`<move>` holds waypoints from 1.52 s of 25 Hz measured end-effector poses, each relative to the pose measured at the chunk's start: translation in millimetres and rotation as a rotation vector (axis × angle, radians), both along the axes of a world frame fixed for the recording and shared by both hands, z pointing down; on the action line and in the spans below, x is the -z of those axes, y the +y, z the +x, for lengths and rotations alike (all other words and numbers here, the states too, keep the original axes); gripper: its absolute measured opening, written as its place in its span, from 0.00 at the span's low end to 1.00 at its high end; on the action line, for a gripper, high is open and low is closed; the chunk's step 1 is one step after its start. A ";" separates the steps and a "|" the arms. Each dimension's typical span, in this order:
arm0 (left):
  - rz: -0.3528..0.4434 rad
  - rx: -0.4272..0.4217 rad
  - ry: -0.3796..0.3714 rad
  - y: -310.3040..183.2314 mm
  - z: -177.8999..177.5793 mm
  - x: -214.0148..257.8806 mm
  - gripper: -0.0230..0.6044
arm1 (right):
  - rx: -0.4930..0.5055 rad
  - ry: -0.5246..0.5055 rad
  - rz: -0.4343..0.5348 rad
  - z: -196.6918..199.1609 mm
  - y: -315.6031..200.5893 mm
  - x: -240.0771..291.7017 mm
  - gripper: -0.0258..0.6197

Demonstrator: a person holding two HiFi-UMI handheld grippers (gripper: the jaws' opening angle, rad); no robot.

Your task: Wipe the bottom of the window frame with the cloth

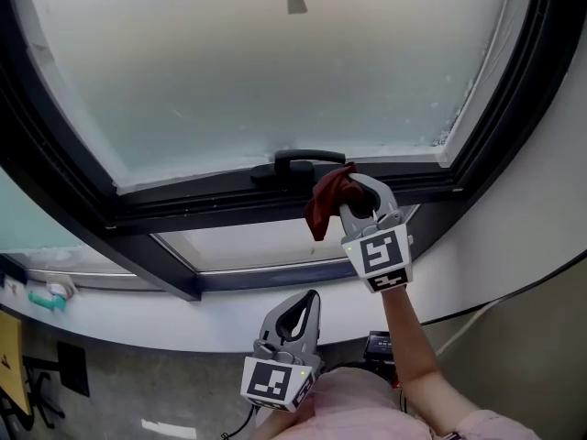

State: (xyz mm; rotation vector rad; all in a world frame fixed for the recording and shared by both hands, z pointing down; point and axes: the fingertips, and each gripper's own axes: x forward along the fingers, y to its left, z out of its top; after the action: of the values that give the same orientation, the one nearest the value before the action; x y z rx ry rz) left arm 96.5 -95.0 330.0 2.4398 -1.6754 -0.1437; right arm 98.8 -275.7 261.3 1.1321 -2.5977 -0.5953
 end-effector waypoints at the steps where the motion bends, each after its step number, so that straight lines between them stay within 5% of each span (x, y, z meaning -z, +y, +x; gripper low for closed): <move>1: 0.006 0.004 0.000 1.8 -1.8 1.4 0.03 | 0.027 0.037 0.008 -17.4 6.3 -5.4 0.13; 8: 0.002 0.044 0.004 11.3 -23.5 1.4 0.03 | -0.029 0.156 0.057 -65.1 4.5 -21.3 0.13; 38: -0.016 -0.010 0.034 1.4 -1.9 -4.7 0.03 | -0.055 0.063 -0.063 -21.2 -12.1 -23.7 0.13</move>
State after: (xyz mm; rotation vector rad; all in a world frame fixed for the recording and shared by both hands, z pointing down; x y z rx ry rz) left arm 94.6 -93.6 334.7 2.4198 -1.6437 -0.1690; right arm 77.6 -287.9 285.0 1.1428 -2.5055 -0.5253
